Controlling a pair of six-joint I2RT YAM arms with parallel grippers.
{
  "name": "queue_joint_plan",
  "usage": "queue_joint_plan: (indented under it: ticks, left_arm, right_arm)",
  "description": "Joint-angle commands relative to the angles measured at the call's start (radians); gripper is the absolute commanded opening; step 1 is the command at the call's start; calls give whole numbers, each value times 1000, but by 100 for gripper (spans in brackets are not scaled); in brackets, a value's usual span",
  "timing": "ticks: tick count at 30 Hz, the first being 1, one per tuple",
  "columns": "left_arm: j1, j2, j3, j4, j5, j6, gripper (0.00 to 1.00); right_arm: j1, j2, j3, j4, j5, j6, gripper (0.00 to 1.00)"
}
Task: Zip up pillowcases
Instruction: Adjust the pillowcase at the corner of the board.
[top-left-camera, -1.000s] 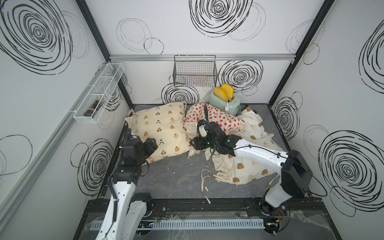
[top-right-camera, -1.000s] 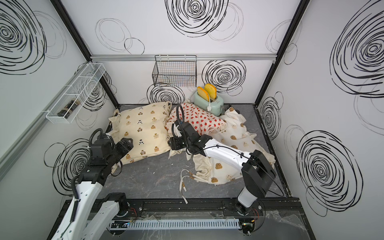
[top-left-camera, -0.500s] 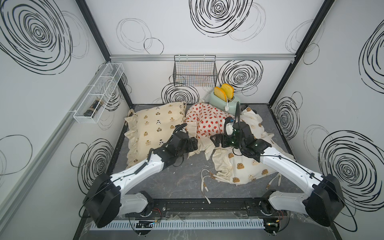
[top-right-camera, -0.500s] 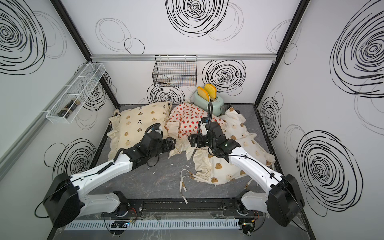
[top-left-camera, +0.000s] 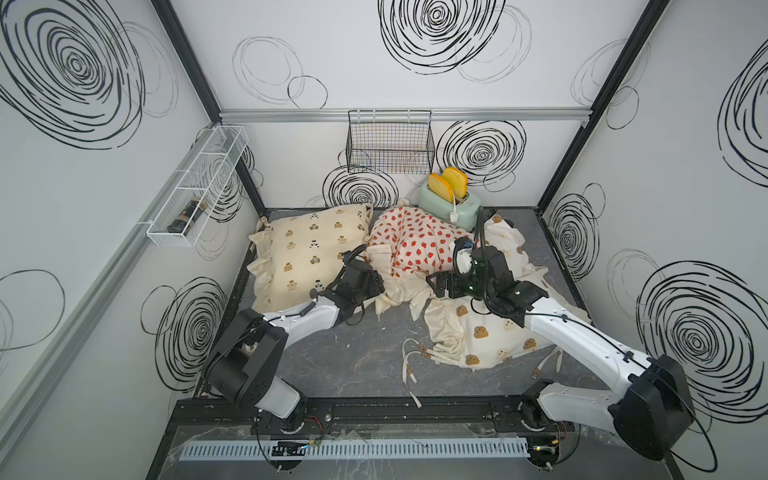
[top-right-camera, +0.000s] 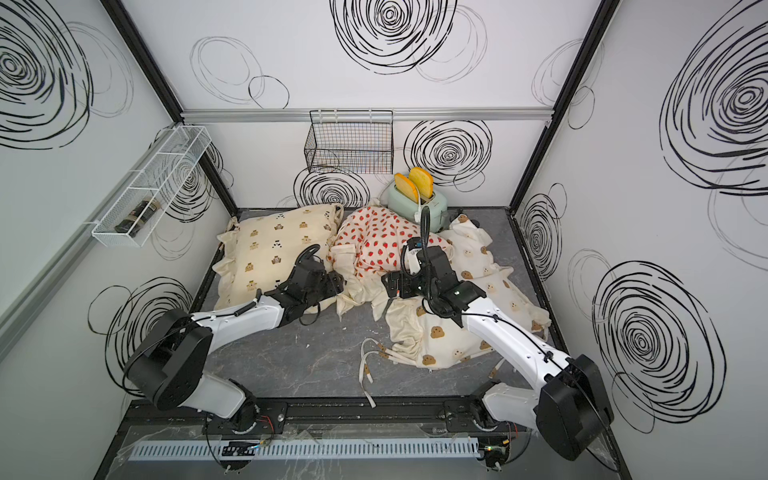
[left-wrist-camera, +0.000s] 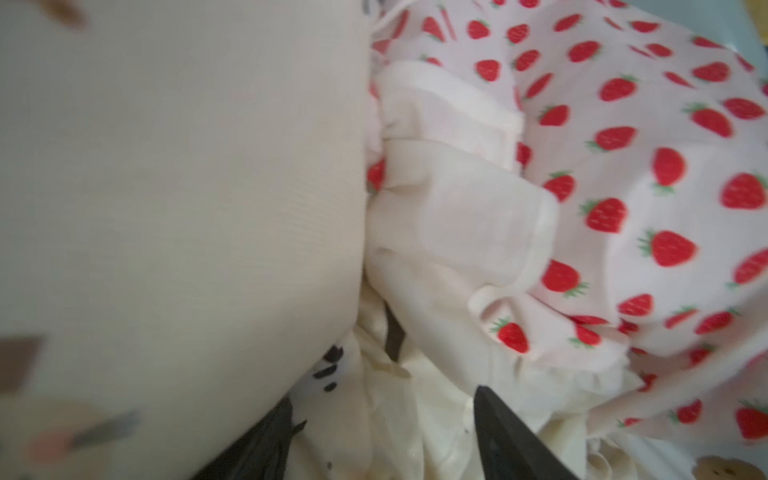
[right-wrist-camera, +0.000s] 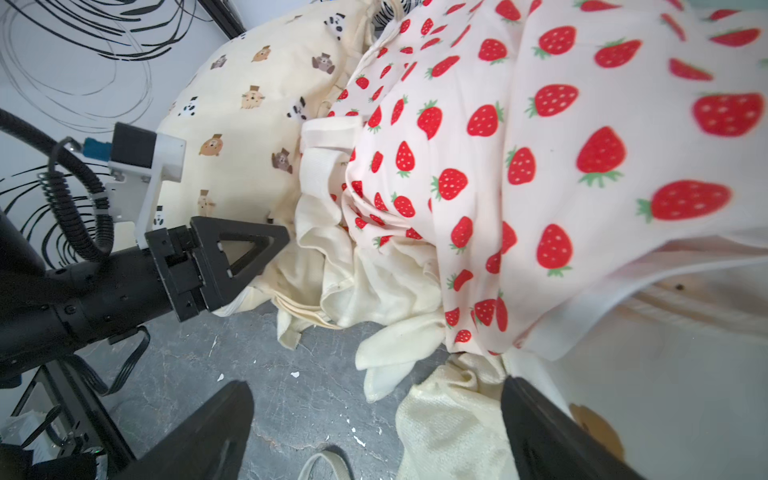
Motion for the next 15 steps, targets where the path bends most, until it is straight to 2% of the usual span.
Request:
queue_joint_plan:
  ticks: [1,6,8,11,15]
  left_arm:
    - [107,-88,-97,-19,-41,-20,71]
    - [252,-215,-186,-76,-20,37,69]
    - [263,-251,-200,-71,10,50,69]
    - [216,-285,-185,-70,66,17,73]
    - [64,-340,-144,-86,22,-75,82]
  right_arm:
    - [-26,-21,43,-35,6,-5,98]
    - [-72,-12,87,-54,-4,4,97]
    - [-98,-6,104,-57,-7,9,97]
    - [-154,-1,117,-50,-26,24,98]
    - [-266,10,141,-43,-72,54,97]
